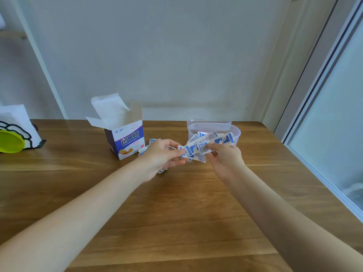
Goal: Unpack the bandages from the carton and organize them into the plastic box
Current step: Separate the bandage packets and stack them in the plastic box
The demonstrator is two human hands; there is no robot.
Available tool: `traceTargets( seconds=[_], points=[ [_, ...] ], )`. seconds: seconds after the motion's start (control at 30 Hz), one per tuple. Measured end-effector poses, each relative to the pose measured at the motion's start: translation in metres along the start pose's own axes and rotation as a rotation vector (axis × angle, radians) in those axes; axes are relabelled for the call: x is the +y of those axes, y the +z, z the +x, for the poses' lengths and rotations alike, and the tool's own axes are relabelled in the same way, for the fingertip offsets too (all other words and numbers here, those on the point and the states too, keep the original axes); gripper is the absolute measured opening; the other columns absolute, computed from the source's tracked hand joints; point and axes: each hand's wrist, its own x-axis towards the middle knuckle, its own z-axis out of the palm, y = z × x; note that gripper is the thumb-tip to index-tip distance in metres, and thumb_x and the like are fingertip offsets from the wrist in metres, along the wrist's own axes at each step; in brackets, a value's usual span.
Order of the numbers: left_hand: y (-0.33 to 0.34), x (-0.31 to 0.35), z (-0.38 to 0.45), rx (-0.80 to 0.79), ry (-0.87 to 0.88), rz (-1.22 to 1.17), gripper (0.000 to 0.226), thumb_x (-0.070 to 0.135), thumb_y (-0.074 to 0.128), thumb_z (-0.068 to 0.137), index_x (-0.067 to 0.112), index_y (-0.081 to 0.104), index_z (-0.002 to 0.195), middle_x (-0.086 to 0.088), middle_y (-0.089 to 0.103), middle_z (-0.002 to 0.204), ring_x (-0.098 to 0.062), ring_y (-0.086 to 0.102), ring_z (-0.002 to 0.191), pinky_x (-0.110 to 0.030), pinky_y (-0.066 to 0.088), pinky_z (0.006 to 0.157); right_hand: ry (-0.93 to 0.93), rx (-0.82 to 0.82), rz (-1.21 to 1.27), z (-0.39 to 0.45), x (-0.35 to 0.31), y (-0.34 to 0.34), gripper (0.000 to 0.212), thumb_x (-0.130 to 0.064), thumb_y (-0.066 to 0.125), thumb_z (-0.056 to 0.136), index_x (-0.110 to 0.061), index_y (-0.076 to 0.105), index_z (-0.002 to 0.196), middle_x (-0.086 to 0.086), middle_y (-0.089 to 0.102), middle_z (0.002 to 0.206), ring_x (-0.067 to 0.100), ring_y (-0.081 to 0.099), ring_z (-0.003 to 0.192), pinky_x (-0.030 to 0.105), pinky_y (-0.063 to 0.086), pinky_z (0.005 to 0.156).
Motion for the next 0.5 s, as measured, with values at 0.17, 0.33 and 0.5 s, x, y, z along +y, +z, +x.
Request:
traceTargets(
  seconds=[0.17,0.33,0.5],
  points=[
    [0.000,0.000,0.001,0.041,0.010,0.093,0.008,0.007,0.062,0.086,0.011,0.056,0.088,-0.013,0.069,0.092,-0.010,0.069,0.065,-0.020,0.058,0.060,0.029,-0.073,-0.011,-0.001,0.004,-0.001,0.035,0.013,0.049,0.087,0.002,0.047,0.120,0.016,0.057,0.110,0.026,0.059,0.094,0.036,0.052,0.081],
    [-0.015,0.006,0.004,0.092,0.018,0.269,0.009,0.007,0.064,0.085,0.012,0.058,0.089,-0.014,0.069,0.092,-0.013,0.067,0.066,-0.025,0.058,0.067,-0.342,0.008,-0.473,0.005,-0.008,-0.009,0.012,-0.005,0.052,0.092,-0.010,0.059,0.083,0.008,0.064,0.089,0.016,0.060,0.077,0.026,0.051,0.074],
    [-0.023,0.008,0.006,-0.020,0.053,0.515,0.012,0.006,0.061,0.087,0.011,0.059,0.098,-0.009,0.066,0.092,-0.014,0.067,0.070,-0.022,0.057,0.061,-0.802,-0.386,-1.479,0.010,-0.021,-0.009,0.030,-0.021,0.046,0.096,0.003,0.062,0.089,0.013,0.050,0.099,0.022,0.044,0.094,0.023,0.037,0.081]
  ],
)
